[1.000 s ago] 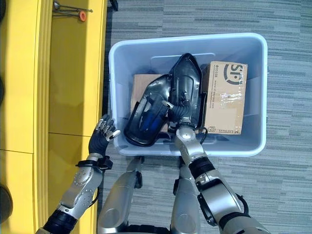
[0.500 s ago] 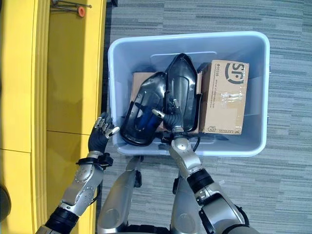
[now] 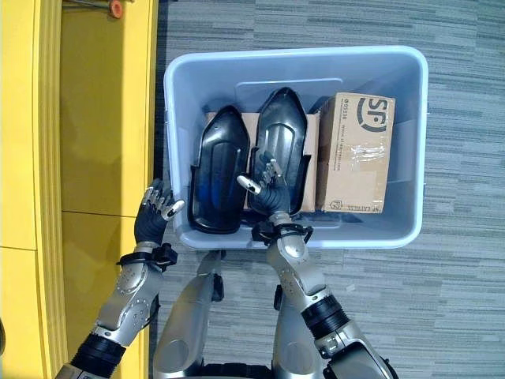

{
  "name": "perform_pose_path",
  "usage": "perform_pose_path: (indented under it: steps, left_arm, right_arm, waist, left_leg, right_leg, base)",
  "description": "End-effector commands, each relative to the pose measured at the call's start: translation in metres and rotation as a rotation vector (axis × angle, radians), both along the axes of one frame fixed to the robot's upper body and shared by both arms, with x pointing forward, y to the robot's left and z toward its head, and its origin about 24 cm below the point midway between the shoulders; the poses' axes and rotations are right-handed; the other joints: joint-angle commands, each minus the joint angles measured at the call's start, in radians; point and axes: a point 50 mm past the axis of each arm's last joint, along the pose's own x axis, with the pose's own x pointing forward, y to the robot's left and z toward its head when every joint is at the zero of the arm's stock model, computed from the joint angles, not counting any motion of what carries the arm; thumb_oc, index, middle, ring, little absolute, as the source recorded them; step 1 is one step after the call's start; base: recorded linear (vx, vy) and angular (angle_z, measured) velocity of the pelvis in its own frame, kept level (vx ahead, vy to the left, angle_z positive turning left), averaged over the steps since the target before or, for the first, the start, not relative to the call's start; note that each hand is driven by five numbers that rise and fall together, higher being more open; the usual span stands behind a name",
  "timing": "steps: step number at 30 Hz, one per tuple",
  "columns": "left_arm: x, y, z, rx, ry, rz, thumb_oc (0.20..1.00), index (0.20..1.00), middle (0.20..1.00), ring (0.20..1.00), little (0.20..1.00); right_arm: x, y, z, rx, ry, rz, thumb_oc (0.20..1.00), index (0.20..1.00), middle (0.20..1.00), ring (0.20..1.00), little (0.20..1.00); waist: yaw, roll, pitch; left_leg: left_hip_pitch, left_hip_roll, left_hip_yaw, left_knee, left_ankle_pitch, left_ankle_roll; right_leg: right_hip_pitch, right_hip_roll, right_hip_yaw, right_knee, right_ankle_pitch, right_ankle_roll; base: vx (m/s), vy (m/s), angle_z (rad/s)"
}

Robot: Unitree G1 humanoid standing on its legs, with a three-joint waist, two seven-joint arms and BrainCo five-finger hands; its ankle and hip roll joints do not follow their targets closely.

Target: Move parts from the plastic box to the shelf.

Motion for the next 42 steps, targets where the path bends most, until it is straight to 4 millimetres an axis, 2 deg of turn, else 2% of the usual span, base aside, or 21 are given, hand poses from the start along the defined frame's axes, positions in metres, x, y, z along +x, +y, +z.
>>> perform_pose_path:
  steps: [1, 8, 16, 21, 31, 33, 42]
  left_arm:
    - [-0.007, 0.008, 0.022, 0.028, -0.119, 0.028, 1.0, 1.0, 1.0, 1.0, 1.0]
    - [-0.01, 0.011, 0.025, 0.034, -0.132, 0.038, 1.0, 1.0, 1.0, 1.0, 1.0]
    - [-0.012, 0.013, 0.027, 0.046, -0.141, 0.042, 1.0, 1.0, 1.0, 1.0, 1.0]
    - [-0.014, 0.017, 0.027, 0.05, -0.148, 0.056, 1.0, 1.0, 1.0, 1.0, 1.0]
    - [-0.015, 0.016, 0.026, 0.059, -0.144, 0.053, 1.0, 1.0, 1.0, 1.0, 1.0]
    - [-0.015, 0.017, 0.026, 0.062, -0.144, 0.058, 1.0, 1.0, 1.0, 1.0, 1.0]
    - [-0.016, 0.02, 0.024, 0.063, -0.139, 0.074, 1.0, 1.0, 1.0, 1.0, 1.0]
  right_arm:
    - [-0.008, 0.0, 0.03, 0.121, -0.155, 0.011, 1.0, 1.0, 1.0, 1.0, 1.0]
    - [-0.022, -0.013, 0.054, 0.17, -0.294, -0.01, 1.0, 1.0, 1.0, 1.0, 1.0]
    - [-0.031, -0.018, 0.06, 0.189, -0.338, 0.0, 1.0, 1.0, 1.0, 1.0, 1.0]
    - [-0.037, -0.034, 0.068, 0.15, -0.405, -0.102, 1.0, 1.0, 1.0, 1.0, 1.0]
    - [-0.033, -0.045, 0.048, 0.134, -0.307, -0.171, 1.0, 1.0, 1.0, 1.0, 1.0]
    - [-0.031, -0.054, 0.04, 0.091, -0.272, -0.232, 1.0, 1.0, 1.0, 1.0, 1.0]
    - [-0.031, -0.065, 0.026, 0.049, -0.214, -0.313, 1.0, 1.0, 1.0, 1.0, 1.0]
  waist:
    - [0.012, -0.04, -0.026]
    - [0.0, -0.047, -0.028]
    - [-0.008, -0.055, -0.031]
    - [-0.017, -0.057, -0.032]
    - [-0.026, -0.062, -0.029]
    - [-0.028, -0.063, -0.024]
    - [-0.034, -0.065, -0.023]
  left_leg:
    - [0.015, 0.049, -0.025, 0.047, -0.055, -0.06]
    - [0.019, 0.051, -0.017, 0.046, -0.058, -0.059]
    - [0.022, 0.053, -0.013, 0.046, -0.06, -0.059]
    - [0.024, 0.052, -0.008, 0.043, -0.062, -0.058]
    - [0.017, 0.053, -0.008, 0.049, -0.064, -0.058]
    - [0.011, 0.055, -0.01, 0.053, -0.064, -0.059]
    - [0.006, 0.054, -0.011, 0.057, -0.067, -0.058]
  right_leg:
    - [-0.05, -0.062, -0.015, 0.063, 0.01, 0.036]
    - [-0.054, -0.06, -0.011, 0.068, 0.008, 0.037]
    - [-0.054, -0.057, -0.009, 0.068, 0.008, 0.038]
    - [-0.057, -0.056, -0.006, 0.07, 0.008, 0.039]
    - [-0.063, -0.055, -0.007, 0.072, 0.008, 0.038]
    - [-0.066, -0.054, -0.009, 0.075, 0.006, 0.037]
    - [-0.073, -0.052, -0.008, 0.077, 0.006, 0.037]
  base:
    - [0.0, 0.0, 0.0]
    - [0.0, 0.0, 0.0]
    - [0.0, -0.001, -0.03]
    - [0.0, 0.0, 0.0]
    - [0.0, 0.0, -0.01]
    - [0.0, 0.0, 0.0]
    - [0.0, 0.0, 0.0]
